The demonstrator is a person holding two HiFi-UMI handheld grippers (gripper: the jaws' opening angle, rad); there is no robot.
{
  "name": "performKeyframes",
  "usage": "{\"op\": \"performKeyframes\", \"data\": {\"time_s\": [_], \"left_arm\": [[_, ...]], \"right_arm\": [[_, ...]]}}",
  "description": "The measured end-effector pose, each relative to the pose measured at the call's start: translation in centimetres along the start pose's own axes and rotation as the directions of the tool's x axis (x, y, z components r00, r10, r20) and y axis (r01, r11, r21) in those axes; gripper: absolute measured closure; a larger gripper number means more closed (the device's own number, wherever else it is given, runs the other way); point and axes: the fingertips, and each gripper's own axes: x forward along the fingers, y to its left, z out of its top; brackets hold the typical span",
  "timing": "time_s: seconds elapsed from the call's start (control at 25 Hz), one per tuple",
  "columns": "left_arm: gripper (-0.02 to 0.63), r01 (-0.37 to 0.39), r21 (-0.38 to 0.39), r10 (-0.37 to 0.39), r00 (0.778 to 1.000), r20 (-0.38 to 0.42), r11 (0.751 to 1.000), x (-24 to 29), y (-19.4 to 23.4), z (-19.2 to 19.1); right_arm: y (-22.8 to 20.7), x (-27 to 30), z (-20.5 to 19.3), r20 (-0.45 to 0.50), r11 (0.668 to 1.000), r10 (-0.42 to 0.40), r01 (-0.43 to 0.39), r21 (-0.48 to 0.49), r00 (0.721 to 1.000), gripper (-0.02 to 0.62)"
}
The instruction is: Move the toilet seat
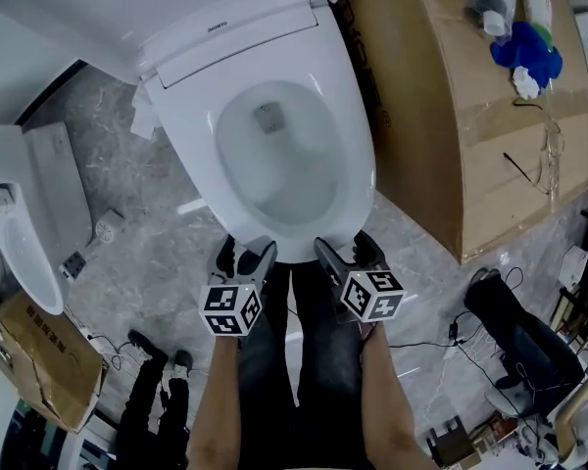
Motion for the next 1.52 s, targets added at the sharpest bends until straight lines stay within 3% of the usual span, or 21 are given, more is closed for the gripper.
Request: {"op": "performKeyframes", "data": {"time_s": [0.6, 1.52], "left_arm": [[0.230, 0.017, 0.070, -0.018, 1.000, 0.014, 0.997, -2.7, -1.4, 1.6], [0.229, 0.062, 0.030, -0.066, 0.987, 0.146, 0.998, -7.2, -3.9, 5.8]], "right_arm": [[1.8, -3.6, 1.5, 0.001, 0.997, 0.044, -0.044, -0.061, 0.999, 0.204], [5.5, -8.9, 5.4, 0.108, 0.995, 0.073, -0.065, -0.077, 0.991, 0.204]]}}
